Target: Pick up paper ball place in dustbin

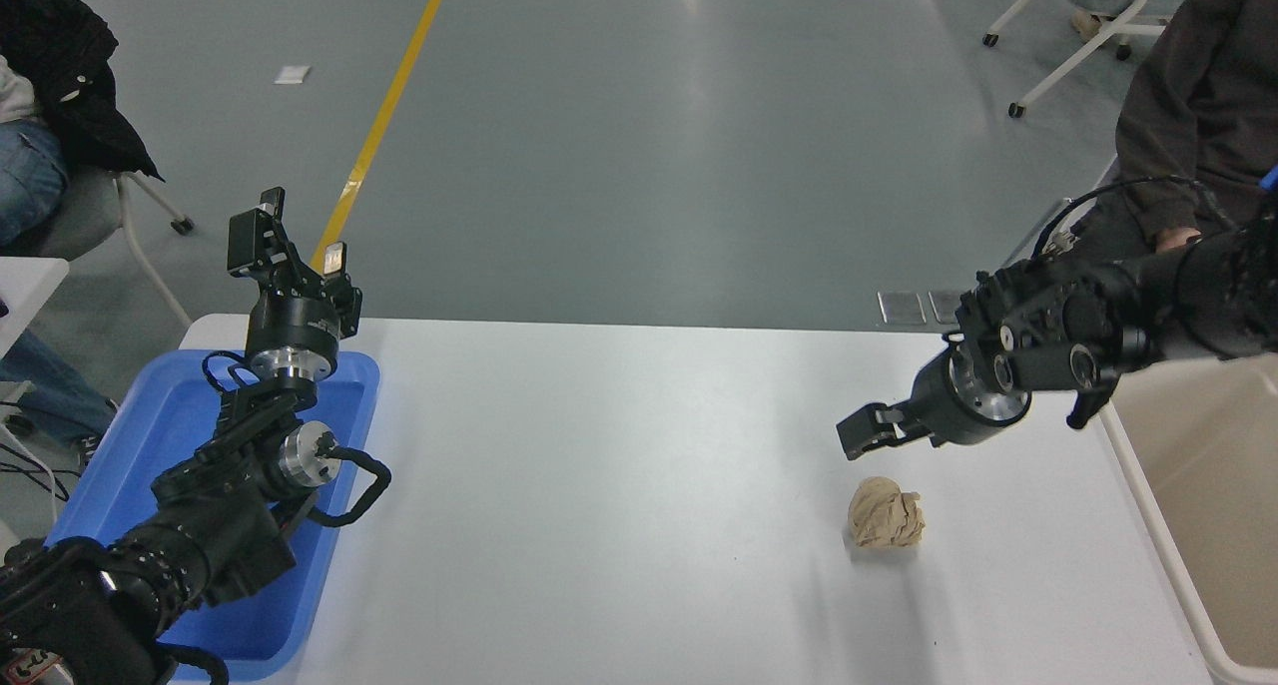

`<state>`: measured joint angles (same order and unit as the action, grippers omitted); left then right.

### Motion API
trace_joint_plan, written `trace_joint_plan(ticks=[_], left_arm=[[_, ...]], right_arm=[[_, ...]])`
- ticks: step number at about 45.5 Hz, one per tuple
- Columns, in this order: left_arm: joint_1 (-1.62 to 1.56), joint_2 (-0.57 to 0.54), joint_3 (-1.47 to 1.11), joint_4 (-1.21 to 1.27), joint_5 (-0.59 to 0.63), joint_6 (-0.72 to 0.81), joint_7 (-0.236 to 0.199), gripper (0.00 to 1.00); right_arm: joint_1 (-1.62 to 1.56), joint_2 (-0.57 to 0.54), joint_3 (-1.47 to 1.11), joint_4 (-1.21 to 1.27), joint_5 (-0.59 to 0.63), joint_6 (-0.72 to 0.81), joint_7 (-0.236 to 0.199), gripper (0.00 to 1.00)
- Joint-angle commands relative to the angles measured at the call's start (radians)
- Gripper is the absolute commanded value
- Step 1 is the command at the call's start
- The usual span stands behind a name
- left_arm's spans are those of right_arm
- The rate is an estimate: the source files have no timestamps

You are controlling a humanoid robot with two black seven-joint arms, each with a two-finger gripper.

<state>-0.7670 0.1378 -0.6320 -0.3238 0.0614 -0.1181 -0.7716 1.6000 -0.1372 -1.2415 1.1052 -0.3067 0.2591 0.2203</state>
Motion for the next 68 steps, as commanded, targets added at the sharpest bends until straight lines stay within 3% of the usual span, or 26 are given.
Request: trace_joint_plan(ticks=[1,41,46,49,54,57,61,68], left_arm=[[0.0,-0.001,0.0,0.0,0.0,0.0,0.0,1.0],[0.0,-0.001,0.0,0.0,0.0,0.0,0.0,1.0],[0.0,-0.001,-0.001,0.0,0.0,0.0,0.0,1.0],[0.0,-0.001,0.0,0.0,0.0,0.0,0.0,1.0],[0.0,-0.001,-0.001,0.0,0.0,0.0,0.002,1.0],[0.0,-0.001,0.0,0.0,0.0,0.0,0.0,1.0],[0.0,-0.001,0.0,0.0,0.0,0.0,0.0,1.0],[0.0,-0.001,0.0,0.0,0.0,0.0,0.002,1.0]], right_arm=[[-0.132,0.005,0.016,-0.09,-0.006,-0.035,-0.001,1.0],[-0.362,0.053,0.106,-0.281,-0.009,-0.073,-0.035,0.97],[-0.367,0.053,0.106,-0.281,-0.009,-0.081,-0.035,0.83],[-0.37,0.053,0.106,-0.288,-0.009,-0.083,-0.035,0.6],[-0.371,0.053,0.103,-0.288,-0.009,-0.089,-0.035,0.39],[-0.365,0.051,0.099,-0.288,-0.009,-0.09,-0.035,0.32],[-0.354,0.044,0.091,-0.286,-0.009,-0.089,-0.033,0.05],[-0.295,0.012,0.07,-0.266,-0.009,-0.077,-0.024,0.0]])
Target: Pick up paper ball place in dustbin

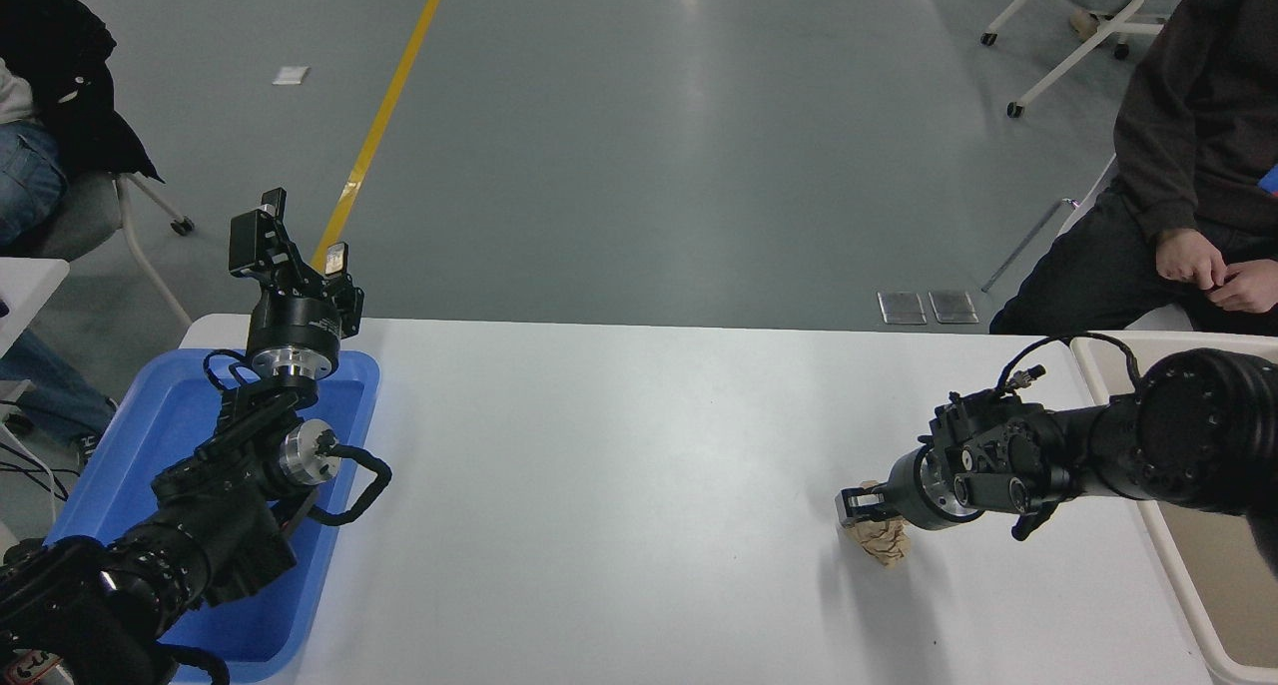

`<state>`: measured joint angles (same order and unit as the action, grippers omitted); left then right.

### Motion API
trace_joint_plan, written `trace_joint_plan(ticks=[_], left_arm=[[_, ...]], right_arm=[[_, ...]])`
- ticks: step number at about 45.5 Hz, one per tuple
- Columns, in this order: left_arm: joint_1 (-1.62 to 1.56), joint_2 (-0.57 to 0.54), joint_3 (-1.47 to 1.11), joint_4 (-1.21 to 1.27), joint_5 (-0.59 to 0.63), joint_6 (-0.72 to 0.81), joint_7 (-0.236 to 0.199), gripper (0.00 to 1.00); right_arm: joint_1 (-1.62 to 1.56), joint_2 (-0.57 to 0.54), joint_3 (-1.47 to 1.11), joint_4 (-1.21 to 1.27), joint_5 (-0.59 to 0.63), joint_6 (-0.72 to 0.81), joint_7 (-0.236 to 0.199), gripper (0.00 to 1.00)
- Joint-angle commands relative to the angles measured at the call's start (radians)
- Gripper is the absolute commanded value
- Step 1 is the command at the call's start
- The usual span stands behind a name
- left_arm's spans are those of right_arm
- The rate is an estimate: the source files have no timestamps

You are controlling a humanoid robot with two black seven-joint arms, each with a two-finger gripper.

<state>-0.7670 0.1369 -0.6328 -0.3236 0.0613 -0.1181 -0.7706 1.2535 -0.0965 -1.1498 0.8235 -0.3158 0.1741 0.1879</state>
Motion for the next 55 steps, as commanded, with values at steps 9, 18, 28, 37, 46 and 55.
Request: trace_joint_plan(ticks=[9,18,28,37,46,55], left_arm=[[0.0,0.0,0.001,0.0,0.0,0.0,0.001,1.0],[0.0,0.0,0.001,0.0,0.0,0.0,0.001,1.0],[0.0,0.0,0.001,0.0,0.0,0.0,-0.001,1.0],[0.0,0.001,-0.001,0.0,0.0,0.0,0.001,1.0],[0.002,0.001,-0.001,0.0,0.0,0.0,0.001,1.0],[0.002,0.003,-0.001,0.0,0.0,0.0,0.001,1.0]], right_arm=[[0.15,-0.101,-0.073,0.075,-0.002,0.032,0.012,0.0],[0.34,-0.183,-0.13,0.239,-0.028,0.032,0.012,0.0],[0.639,-0.221,-0.24,0.465,-0.046,0.041,0.012,0.0],[0.84,-0.219,-0.306,0.582,-0.046,0.087,0.012,0.0],[0.997,-0.21,-0.323,0.648,-0.057,0.173,0.012,0.0],[1.077,-0.209,-0.327,0.658,-0.066,0.237,0.012,0.0]])
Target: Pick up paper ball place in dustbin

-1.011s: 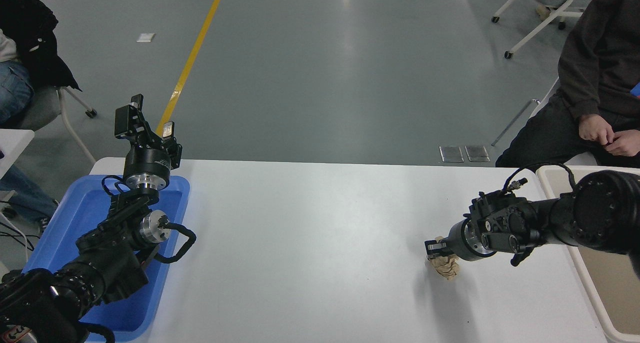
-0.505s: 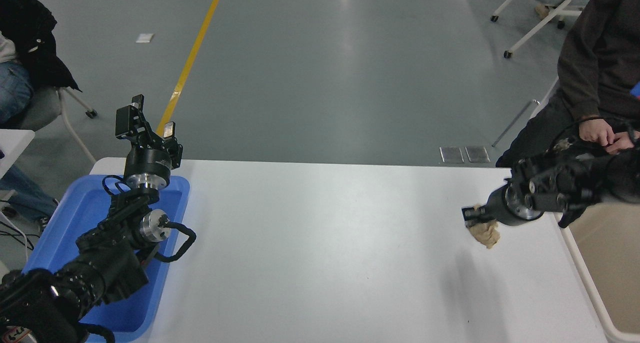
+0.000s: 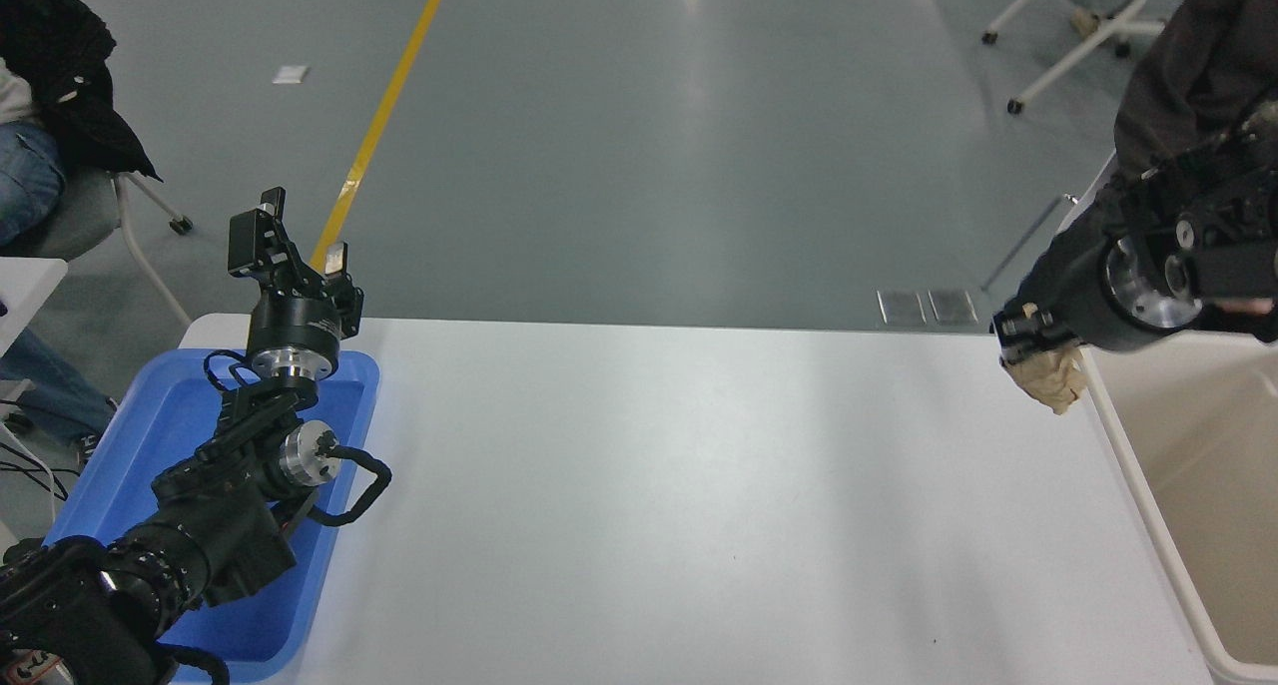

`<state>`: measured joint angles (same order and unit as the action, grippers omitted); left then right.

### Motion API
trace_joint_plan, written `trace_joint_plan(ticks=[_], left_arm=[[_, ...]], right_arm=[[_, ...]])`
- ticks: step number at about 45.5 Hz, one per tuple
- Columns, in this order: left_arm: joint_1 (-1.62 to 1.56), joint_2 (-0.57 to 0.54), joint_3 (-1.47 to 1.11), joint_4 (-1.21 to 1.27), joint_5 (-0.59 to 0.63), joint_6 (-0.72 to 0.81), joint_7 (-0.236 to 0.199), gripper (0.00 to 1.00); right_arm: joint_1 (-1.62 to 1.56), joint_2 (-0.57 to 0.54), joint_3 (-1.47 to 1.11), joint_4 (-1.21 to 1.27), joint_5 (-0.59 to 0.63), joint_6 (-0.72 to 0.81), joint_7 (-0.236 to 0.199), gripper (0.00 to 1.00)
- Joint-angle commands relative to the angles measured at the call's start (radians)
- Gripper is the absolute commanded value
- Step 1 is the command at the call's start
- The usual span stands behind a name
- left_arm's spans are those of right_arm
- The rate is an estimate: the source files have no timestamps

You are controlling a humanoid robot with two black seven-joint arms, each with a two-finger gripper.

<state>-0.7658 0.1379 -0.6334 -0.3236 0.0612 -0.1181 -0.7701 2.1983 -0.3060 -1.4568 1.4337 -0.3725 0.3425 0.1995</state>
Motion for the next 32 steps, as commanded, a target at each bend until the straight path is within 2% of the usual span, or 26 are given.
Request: trace_joint_plan(ticks=[1,14,24,32], left_arm=[[0.0,0.002,0.0,0.0,0.0,0.0,0.0,1.0],[0.0,0.002,0.0,0.0,0.0,0.0,0.0,1.0],[0.0,0.002,0.0,0.0,0.0,0.0,0.0,1.0],[0.0,0.002,0.0,0.0,0.0,0.0,0.0,1.0]], right_arm=[[0.133,0.001,-0.022,0.048,-0.009,0.069,0.0,0.0],[0.132,-0.038,-0.091,0.042,-0.054,0.069,0.0,0.0],[0.089,-0.146,-0.131,0.007,-0.166,0.059,0.003,0.0],[-0.029,-0.26,-0.132,-0.148,-0.236,0.058,0.011,0.0]])
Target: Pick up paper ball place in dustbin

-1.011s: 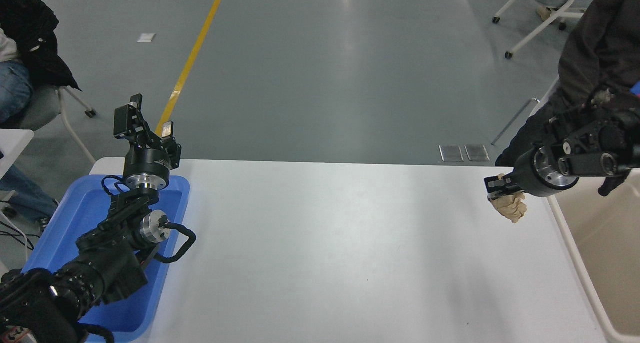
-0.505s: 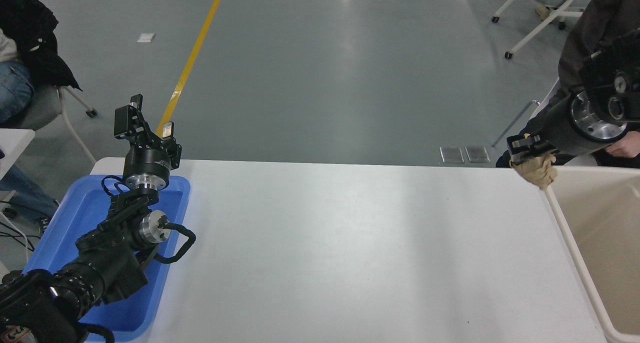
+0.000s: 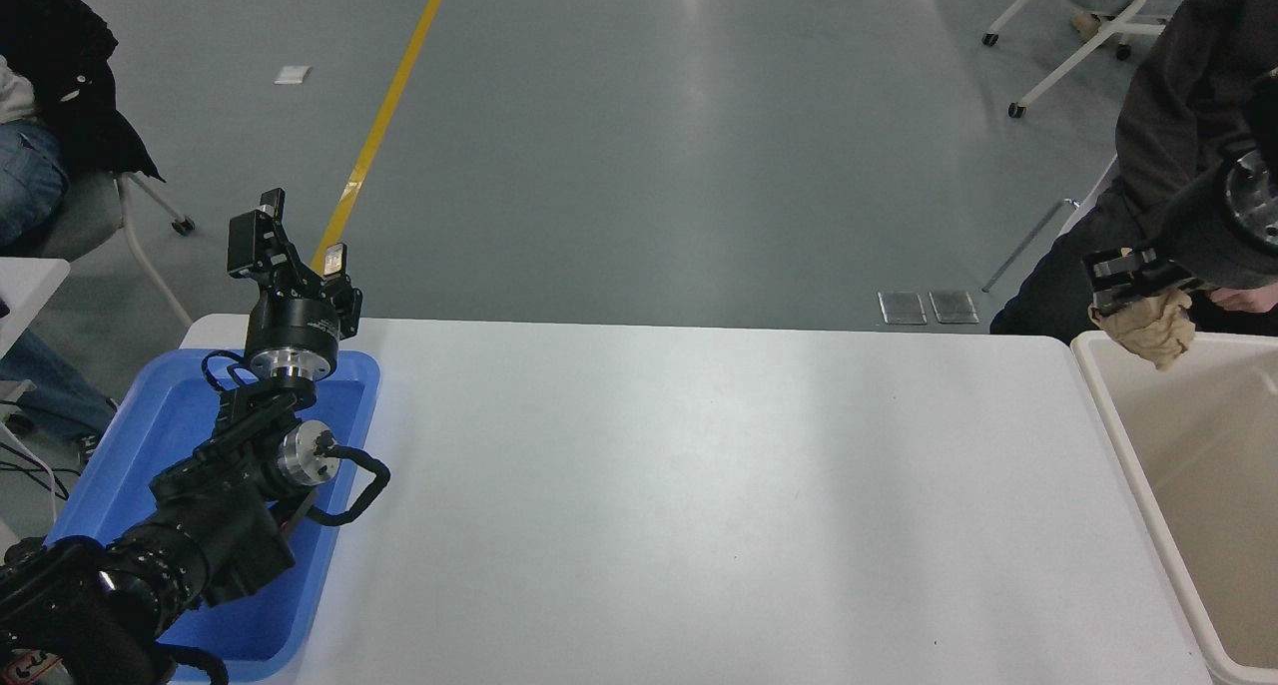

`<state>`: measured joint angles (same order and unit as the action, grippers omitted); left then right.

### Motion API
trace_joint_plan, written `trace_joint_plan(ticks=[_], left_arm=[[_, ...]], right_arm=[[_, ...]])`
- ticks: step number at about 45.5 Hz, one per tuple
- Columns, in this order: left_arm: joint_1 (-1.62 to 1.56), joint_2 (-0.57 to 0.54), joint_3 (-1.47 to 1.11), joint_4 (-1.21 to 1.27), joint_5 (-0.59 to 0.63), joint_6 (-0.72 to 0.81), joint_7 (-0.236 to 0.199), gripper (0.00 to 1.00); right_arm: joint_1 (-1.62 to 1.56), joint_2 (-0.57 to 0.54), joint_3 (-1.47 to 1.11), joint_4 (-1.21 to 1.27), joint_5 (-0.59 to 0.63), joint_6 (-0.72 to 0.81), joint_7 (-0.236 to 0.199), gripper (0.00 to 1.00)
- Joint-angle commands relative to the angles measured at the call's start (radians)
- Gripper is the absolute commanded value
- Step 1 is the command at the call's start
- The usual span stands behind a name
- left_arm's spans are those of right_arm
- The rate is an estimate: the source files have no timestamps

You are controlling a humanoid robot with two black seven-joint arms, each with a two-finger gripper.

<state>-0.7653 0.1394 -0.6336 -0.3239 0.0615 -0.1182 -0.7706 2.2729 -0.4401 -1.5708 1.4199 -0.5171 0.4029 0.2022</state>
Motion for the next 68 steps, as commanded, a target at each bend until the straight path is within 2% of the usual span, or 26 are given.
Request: trace_joint_plan(ticks=[1,8,14,29,43,58,68], left_arm=[[0.0,0.0,0.0,0.0,0.0,0.0,0.001,1.0],[0.0,-0.001,0.0,0.0,0.0,0.0,0.001,1.0],[0.0,-0.001,0.0,0.0,0.0,0.0,0.001,1.0],[0.0,0.0,0.0,0.0,0.0,0.0,-0.001,1.0],[0.0,-0.001,0.0,0.0,0.0,0.0,-0.001,1.0],[0.0,-0.001,0.0,0.0,0.0,0.0,0.001,0.99],[0.0,-0.001,0.0,0.0,0.0,0.0,0.001,1.0]], right_arm=[[-0.122,-0.14,-0.017,-0.159,-0.1,-0.002,0.009,0.0],[-0.24,-0.229,0.014,-0.309,-0.164,-0.006,0.039,0.0],[-0.378,-0.284,0.089,-0.433,-0.167,-0.007,0.052,0.0],[-0.875,-0.296,0.327,-0.85,-0.159,-0.065,0.052,0.0],[-1.193,-0.246,0.52,-1.125,-0.149,-0.073,0.051,0.0],[-1.379,-0.147,0.693,-1.256,-0.144,-0.122,0.039,0.0],[-1.483,-0.051,0.739,-1.331,0.005,-0.211,0.011,0.0]])
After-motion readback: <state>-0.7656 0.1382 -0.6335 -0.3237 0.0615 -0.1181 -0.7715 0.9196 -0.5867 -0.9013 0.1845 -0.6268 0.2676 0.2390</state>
